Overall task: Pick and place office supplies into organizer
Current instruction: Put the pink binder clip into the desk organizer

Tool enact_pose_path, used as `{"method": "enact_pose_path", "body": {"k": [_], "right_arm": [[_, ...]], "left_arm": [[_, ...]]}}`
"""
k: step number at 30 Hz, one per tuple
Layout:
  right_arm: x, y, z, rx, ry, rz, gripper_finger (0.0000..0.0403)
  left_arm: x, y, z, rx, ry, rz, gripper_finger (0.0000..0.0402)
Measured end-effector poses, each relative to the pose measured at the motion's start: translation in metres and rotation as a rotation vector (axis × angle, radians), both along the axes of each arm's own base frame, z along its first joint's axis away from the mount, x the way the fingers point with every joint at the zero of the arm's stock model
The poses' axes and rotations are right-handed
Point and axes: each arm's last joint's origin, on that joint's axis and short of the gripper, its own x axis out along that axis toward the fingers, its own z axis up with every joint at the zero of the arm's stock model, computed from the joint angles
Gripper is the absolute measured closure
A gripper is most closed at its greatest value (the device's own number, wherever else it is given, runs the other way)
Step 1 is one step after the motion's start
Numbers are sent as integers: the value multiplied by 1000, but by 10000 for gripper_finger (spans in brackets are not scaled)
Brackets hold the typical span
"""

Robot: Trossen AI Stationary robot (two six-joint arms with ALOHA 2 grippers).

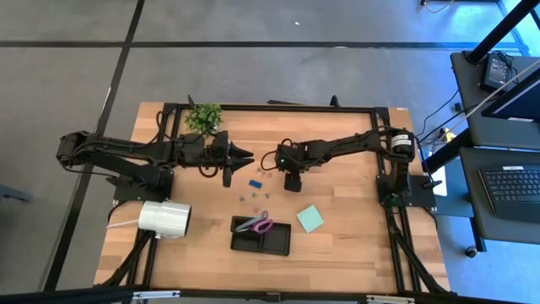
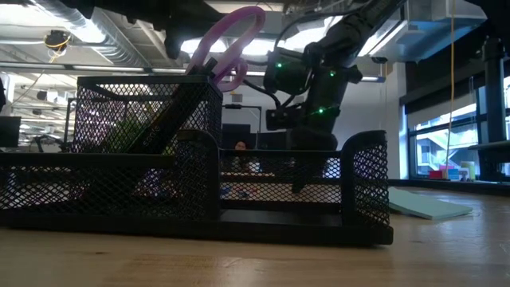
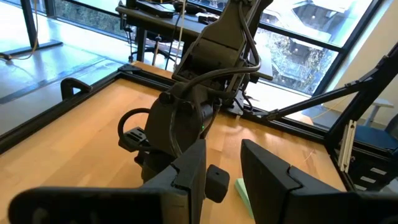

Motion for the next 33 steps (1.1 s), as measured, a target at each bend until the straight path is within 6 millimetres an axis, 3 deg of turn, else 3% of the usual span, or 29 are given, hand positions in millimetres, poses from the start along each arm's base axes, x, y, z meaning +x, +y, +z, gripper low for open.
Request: {"method": "enact_pose_path", "body": {"k": [18, 33], "right_arm": [[0, 1, -1, 10, 0, -46, 371], [0, 0, -2, -13, -1, 9, 355]], "left_arm": [[0, 0, -1, 0, 8, 0, 306], [0, 0, -1, 0, 8, 0, 306]]}}
